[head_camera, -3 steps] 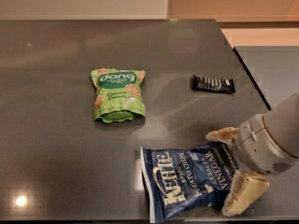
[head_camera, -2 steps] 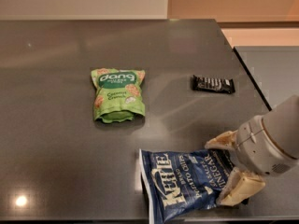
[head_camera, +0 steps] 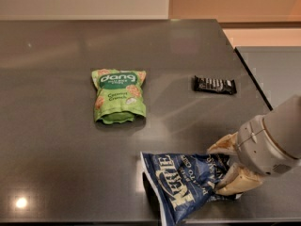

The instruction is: Move blue chip bag near green rice chip bag

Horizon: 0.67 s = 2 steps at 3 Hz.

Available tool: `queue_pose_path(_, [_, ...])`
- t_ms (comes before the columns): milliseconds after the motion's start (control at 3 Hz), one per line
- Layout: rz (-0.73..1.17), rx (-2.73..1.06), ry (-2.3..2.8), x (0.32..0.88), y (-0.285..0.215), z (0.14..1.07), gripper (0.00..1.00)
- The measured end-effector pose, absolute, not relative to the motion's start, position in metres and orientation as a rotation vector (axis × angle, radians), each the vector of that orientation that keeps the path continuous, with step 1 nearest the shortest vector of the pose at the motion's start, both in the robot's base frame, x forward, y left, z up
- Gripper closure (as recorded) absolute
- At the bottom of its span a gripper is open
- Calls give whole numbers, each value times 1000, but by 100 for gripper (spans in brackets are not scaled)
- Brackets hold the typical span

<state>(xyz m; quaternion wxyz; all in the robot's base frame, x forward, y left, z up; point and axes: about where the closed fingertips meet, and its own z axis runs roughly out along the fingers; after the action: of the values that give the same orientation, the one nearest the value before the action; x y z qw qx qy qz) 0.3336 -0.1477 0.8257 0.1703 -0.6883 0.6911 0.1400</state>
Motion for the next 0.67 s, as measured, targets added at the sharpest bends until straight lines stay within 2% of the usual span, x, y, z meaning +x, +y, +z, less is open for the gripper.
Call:
queue_pose_path(333, [365,-1973,1922,347,-128,842,100])
queue_pose_path(667, [313,-1997,1851,366,-100,864,100])
